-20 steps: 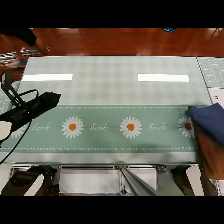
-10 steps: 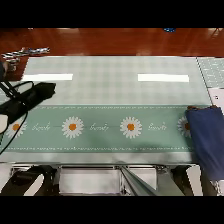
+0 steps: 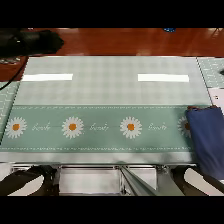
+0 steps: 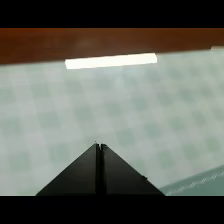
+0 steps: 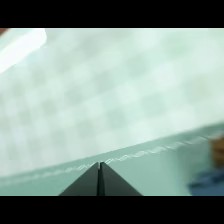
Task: Fold the shirts.
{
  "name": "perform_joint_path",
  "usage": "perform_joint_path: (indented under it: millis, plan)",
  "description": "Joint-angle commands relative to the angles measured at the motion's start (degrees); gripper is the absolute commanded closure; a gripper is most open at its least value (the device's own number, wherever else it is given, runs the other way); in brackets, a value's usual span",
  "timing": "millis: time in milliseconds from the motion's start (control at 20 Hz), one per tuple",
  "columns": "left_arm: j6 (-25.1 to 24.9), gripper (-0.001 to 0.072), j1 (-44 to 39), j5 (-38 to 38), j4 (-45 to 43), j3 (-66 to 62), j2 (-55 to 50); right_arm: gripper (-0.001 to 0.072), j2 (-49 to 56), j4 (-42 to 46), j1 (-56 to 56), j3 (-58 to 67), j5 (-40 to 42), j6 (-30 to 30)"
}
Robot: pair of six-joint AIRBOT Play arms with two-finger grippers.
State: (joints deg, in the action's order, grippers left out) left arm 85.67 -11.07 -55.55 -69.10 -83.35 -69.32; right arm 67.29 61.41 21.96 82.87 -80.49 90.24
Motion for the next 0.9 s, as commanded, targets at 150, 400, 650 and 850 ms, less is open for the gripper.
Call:
perform_joint_path:
  millis: [150, 400, 650, 850]
  plan:
    - [14.3, 0.0683, -2.1, -11.3, -12.0, 3.1, -9.8, 0.0688, 15.9, 29.2, -30.9, 2.2, 1.4, 4.3]
    - [14.6, 0.0683, -0.8, -11.2, -12.0, 3.7, -9.8, 0.0687, 18.1, 28.8, -31.1, 2.2, 0.8, 5.5]
    - [14.1, 0.0683, -0.8, -10.6, -12.0, 3.7, -9.9, 0.0687, 18.1, 28.8, -31.1, 2.2, 0.8, 5.5]
    - [14.1, 0.0683, -0.8, -10.5, -12.0, 3.7, -9.9, 0.0687, 18.1, 29.0, -31.1, 2.2, 0.8, 5.5]
